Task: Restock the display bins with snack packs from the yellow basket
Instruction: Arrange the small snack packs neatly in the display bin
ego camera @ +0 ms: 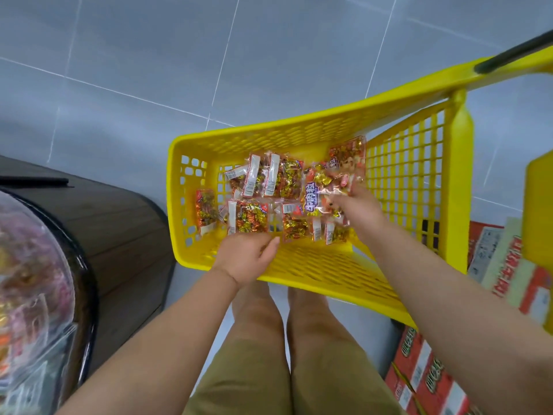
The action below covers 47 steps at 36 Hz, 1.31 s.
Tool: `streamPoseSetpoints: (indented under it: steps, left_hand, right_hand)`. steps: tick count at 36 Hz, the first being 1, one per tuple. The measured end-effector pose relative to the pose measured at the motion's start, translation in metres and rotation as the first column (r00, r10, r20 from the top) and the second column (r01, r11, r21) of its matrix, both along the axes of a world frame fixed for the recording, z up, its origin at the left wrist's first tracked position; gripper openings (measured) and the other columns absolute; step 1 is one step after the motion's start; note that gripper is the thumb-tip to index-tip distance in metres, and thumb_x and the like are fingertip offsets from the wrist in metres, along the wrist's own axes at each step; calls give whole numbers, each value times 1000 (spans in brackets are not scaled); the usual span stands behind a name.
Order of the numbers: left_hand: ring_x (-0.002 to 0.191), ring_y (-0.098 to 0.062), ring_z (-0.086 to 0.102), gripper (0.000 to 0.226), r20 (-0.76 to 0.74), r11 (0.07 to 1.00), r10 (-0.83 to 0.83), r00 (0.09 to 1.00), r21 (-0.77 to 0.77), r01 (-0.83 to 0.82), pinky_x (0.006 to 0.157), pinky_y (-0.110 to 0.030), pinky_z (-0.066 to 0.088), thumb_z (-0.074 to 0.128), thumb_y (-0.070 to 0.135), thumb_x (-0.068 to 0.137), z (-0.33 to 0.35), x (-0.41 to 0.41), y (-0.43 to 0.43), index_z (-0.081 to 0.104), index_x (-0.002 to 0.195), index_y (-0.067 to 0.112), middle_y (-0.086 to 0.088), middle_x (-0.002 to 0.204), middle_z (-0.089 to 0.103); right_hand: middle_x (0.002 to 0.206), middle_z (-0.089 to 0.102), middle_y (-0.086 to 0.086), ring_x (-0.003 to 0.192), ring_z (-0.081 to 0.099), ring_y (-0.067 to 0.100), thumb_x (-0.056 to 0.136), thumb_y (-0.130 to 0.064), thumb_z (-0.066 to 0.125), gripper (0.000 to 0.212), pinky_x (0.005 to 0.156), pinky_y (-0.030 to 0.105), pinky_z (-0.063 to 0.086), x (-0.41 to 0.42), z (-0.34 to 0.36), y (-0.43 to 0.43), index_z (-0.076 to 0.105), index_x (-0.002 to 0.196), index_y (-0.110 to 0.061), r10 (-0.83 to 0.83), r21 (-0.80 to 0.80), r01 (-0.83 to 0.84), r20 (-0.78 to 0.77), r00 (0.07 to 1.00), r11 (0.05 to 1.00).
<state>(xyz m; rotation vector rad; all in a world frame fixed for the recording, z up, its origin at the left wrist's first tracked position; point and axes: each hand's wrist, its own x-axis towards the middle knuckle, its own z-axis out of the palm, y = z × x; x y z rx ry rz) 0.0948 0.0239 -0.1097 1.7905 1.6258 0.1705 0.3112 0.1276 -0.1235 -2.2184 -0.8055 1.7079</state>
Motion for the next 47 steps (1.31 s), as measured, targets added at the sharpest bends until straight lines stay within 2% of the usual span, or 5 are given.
streamPoseSetpoints:
  steps: [11, 20, 31, 36, 47]
  left_hand:
    - [97, -29, 68, 28, 231, 373, 913, 337, -806, -459, 86, -47, 52, 77, 19, 80, -6, 15, 43, 61, 102, 28, -13, 112, 69]
    - [104, -24, 67, 55, 215, 187, 976, 25, -783, -593, 80, -40, 58, 77, 15, 80, -15, 15, 32, 52, 128, 21, -10, 133, 57]
    - [94, -8, 65, 40, 239, 255, 964, 114, -726, -639, 56, -19, 54, 76, 17, 81, -17, 11, 29, 54, 106, 39, 5, 125, 54]
    - [128, -26, 49, 41, 213, 287, 958, 191, -704, -649, 101, -49, 47, 77, 19, 80, -22, 5, 25, 52, 105, 41, 0, 144, 42]
    - [88, -24, 68, 35, 93, 101, 995, 44, -794, -600, 59, -32, 56, 68, 10, 87, -22, 4, 31, 41, 104, 21, -11, 107, 62]
  right_hand:
    - [97, 70, -6, 99, 64, 16, 85, -36, 66, 19, 87, 31, 51, -18, 18, -16, 64, 100, -24, 319, -172, -413, -401, 859, 894]
    - [131, 46, 20, 123, 40, 31, 90, -18, 53, 41, 103, 31, 30, 13, -31, 54, 51, 127, -1, 395, 166, -570, 567, 723, 805]
    - [114, 61, 10, 103, 59, 29, 89, -14, 57, 50, 74, 30, 43, 10, -62, 60, 35, 134, -10, 256, 175, -345, 392, 884, 922]
    - [120, 56, 10, 106, 57, 27, 85, 0, 57, 79, 89, 38, 49, 11, -65, 59, 8, 145, -16, 111, 114, -142, 238, 965, 983]
    - [102, 57, 5, 92, 65, 28, 80, 11, 56, 46, 75, 41, 59, 7, -3, 47, 50, 119, -12, 11, -18, -11, -36, 999, 1000]
